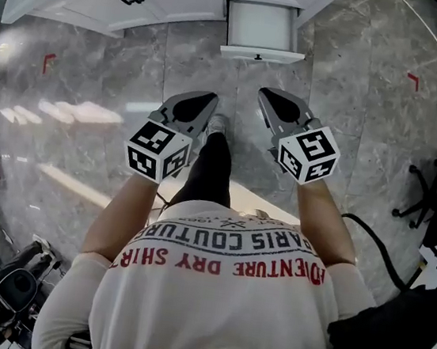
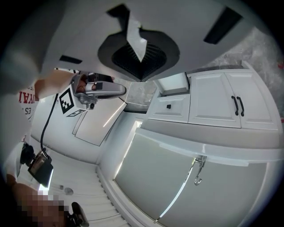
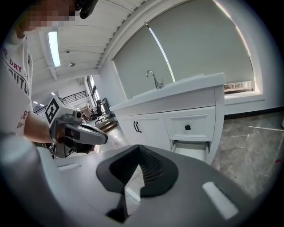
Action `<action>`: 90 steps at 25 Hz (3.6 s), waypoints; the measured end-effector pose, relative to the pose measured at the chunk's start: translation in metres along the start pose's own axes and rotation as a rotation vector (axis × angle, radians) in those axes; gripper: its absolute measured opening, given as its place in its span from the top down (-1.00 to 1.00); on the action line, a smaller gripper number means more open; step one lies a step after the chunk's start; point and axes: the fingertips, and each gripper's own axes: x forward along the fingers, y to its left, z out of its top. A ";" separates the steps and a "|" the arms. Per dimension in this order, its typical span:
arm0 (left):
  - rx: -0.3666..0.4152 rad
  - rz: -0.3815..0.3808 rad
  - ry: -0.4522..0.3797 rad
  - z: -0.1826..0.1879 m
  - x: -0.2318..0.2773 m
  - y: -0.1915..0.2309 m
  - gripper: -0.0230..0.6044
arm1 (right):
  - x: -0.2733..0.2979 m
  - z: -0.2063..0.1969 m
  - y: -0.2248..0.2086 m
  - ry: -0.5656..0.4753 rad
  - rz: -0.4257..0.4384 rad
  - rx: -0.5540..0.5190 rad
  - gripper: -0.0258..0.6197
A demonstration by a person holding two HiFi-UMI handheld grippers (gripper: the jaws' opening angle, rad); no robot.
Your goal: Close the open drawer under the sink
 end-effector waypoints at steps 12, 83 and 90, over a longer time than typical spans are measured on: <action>-0.039 0.022 0.062 -0.047 0.074 0.078 0.92 | 0.084 -0.085 -0.079 0.089 -0.129 0.034 0.92; -0.127 0.012 0.128 -0.089 0.149 0.239 0.92 | 0.281 -0.146 -0.290 0.185 -0.447 0.173 0.92; -0.131 0.027 0.133 -0.091 0.151 0.253 0.92 | 0.303 -0.126 -0.311 0.148 -0.463 0.181 0.92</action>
